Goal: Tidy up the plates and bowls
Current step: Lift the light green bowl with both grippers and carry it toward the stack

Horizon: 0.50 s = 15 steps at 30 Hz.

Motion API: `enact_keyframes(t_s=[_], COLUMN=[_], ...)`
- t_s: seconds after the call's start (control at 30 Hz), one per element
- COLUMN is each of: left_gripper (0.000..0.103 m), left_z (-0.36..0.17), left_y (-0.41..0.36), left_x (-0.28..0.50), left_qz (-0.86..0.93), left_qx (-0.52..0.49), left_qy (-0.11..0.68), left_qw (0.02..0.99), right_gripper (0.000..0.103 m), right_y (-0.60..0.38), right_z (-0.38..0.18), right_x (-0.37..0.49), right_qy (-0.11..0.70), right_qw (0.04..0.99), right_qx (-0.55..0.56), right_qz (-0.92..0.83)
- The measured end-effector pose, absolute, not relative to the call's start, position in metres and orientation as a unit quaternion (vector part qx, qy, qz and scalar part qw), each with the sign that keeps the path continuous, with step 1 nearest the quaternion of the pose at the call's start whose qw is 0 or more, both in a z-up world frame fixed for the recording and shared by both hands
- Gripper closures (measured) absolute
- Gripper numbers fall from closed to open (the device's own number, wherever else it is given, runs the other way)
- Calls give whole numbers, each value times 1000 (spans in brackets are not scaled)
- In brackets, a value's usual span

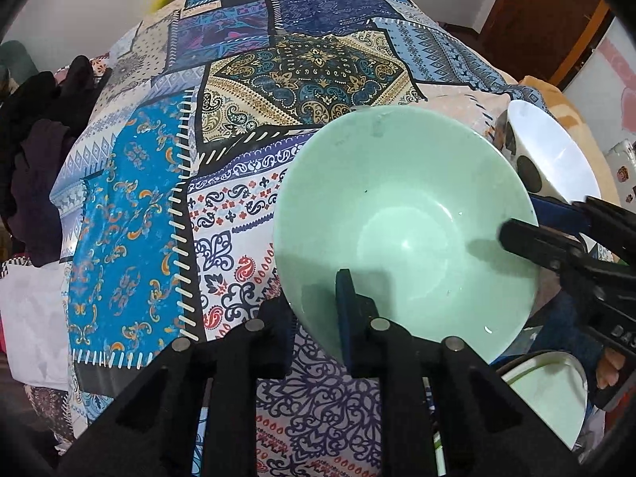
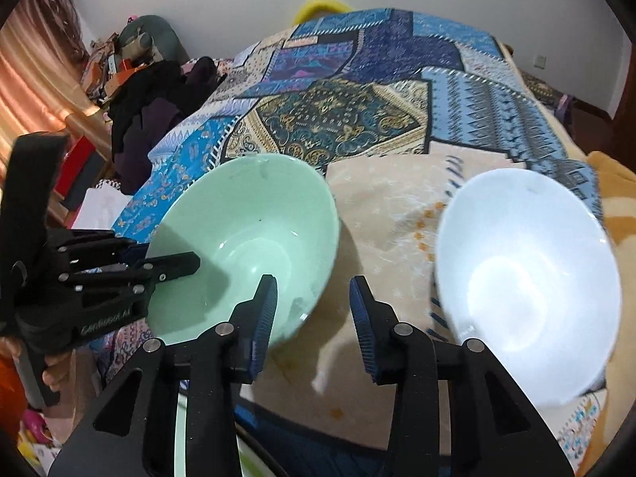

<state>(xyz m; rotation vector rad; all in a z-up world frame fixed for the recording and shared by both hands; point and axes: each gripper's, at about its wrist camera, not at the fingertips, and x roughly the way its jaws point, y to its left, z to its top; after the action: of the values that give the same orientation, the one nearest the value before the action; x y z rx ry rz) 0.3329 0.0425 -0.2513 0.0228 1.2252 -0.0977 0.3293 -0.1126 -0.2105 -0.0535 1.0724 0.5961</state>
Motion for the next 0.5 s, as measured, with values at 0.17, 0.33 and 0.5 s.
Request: enact_keyframes(t_s=[0.17, 0.33, 0.5], left_gripper=[84, 85, 85], left_z=[-252, -250, -246], left_y=[41, 41, 39], left_x=[332, 333, 330], left_qz=[-45, -42, -38], left_qx=[12, 4, -2], left_qy=[571, 570, 572], left_qw=[820, 821, 819], right_gripper=[82, 84, 84], right_y=[-109, -110, -111], right_z=[-218, -216, -209], right_x=[337, 335, 329], right_qy=[519, 522, 511], right_qw=[806, 807, 817], right_qx=[-16, -14, -19], right_qz=[284, 278, 269])
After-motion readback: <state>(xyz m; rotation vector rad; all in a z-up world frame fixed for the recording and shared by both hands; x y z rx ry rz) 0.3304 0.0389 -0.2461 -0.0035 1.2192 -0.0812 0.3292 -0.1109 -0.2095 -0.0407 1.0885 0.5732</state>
